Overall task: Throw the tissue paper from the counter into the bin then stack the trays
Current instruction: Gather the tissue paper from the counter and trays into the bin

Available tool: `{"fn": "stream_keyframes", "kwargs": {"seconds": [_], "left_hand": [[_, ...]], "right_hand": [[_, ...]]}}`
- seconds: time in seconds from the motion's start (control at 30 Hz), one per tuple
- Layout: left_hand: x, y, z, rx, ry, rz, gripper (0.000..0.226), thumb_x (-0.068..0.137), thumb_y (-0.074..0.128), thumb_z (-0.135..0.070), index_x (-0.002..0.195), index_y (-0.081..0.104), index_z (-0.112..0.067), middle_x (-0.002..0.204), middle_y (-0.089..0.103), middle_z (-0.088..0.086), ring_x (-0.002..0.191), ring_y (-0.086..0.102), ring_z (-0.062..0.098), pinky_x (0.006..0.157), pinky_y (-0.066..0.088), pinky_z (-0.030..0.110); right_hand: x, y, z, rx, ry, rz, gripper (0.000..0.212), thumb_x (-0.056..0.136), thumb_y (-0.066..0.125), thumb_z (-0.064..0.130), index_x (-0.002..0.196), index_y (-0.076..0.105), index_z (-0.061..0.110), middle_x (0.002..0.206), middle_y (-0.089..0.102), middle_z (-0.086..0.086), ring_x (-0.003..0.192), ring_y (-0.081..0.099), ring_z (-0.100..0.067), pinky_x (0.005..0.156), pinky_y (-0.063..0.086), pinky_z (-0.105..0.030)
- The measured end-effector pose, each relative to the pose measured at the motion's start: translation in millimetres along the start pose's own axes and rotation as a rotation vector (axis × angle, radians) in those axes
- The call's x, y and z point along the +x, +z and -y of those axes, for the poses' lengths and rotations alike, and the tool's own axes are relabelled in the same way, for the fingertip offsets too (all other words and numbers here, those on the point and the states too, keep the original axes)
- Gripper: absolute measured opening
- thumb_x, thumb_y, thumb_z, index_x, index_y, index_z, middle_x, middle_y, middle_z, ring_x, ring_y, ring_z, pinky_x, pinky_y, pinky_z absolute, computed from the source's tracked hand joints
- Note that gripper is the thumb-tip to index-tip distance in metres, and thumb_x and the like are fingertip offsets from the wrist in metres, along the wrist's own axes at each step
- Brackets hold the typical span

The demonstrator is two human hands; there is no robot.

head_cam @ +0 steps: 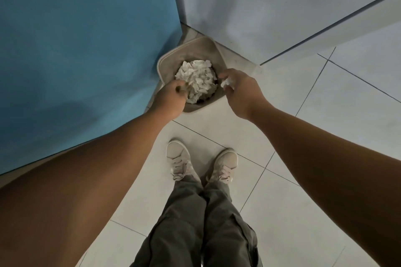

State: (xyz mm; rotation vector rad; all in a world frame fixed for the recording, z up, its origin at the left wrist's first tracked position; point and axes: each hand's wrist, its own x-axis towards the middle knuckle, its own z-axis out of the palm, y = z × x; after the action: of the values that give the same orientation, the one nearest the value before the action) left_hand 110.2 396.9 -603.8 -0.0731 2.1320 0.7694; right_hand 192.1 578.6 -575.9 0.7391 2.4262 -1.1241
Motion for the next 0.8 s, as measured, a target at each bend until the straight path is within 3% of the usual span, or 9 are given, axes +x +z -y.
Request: {"fn": "stream_keyframes", "kwargs": {"seconds": [0.1,0.17,0.27,0.37,0.6,0.8], "left_hand": [[0,-15,5,0.03,0.034,-0.055,0.036,0.096,0.053,-0.024,0.132,0.056,-0.022,0.131,0.06,0.003,0.111,0.059,0.02,0.087,0.047,0.028],[-2,-20,4,0.073,0.042,-0.082,0.035,0.095,0.054,-0.024,0.13,0.057,-0.022,0.128,0.063,0.006,0.114,0.06,0.026,0.095,0.048,0.033],[-6,-26,-2,0.126,0.073,-0.102,0.034,0.095,0.052,-0.025,0.129,0.057,-0.023,0.122,0.064,0.009,0.106,0.061,0.032,0.09,0.051,0.039],[-14,-31,-12,0.148,0.114,-0.112,0.033,0.096,0.052,-0.025,0.129,0.056,-0.023,0.118,0.063,0.008,0.102,0.062,0.032,0.086,0.052,0.037],[-72,-53,-61,0.265,0.314,-0.23,0.032,0.094,0.055,-0.017,0.124,0.059,-0.012,0.127,0.061,0.01,0.115,0.056,0.028,0.095,0.043,0.033],[-151,-77,-113,0.325,0.468,-0.29,0.038,0.084,0.059,-0.019,0.122,0.058,-0.011,0.118,0.058,0.008,0.113,0.053,0.031,0.092,0.049,0.046]], "right_hand": [[21,12,11,0.001,-0.023,-0.005,0.033,0.093,0.051,0.009,0.123,0.059,0.02,0.128,0.055,-0.008,0.111,0.055,-0.025,0.089,0.038,-0.021],[35,23,13,-0.034,-0.02,0.029,0.04,0.092,0.053,0.011,0.13,0.055,0.021,0.134,0.051,-0.01,0.117,0.052,-0.029,0.094,0.037,-0.023],[43,38,6,-0.136,0.025,0.135,0.058,0.09,0.056,0.014,0.145,0.038,0.023,0.149,0.035,-0.013,0.129,0.043,-0.032,0.104,0.038,-0.032],[28,37,1,-0.229,0.062,0.154,0.067,0.091,0.053,0.017,0.151,0.027,0.024,0.157,0.019,-0.01,0.133,0.036,-0.036,0.107,0.038,-0.04],[-39,-23,29,-0.264,-0.027,0.024,0.064,0.091,0.054,0.036,0.15,0.032,0.025,0.155,0.028,-0.013,0.143,0.023,-0.034,0.113,0.031,-0.047],[-95,-97,88,-0.25,-0.132,-0.089,0.058,0.089,0.054,0.044,0.143,0.044,0.023,0.155,0.031,-0.013,0.144,0.023,-0.033,0.113,0.03,-0.051]]}}
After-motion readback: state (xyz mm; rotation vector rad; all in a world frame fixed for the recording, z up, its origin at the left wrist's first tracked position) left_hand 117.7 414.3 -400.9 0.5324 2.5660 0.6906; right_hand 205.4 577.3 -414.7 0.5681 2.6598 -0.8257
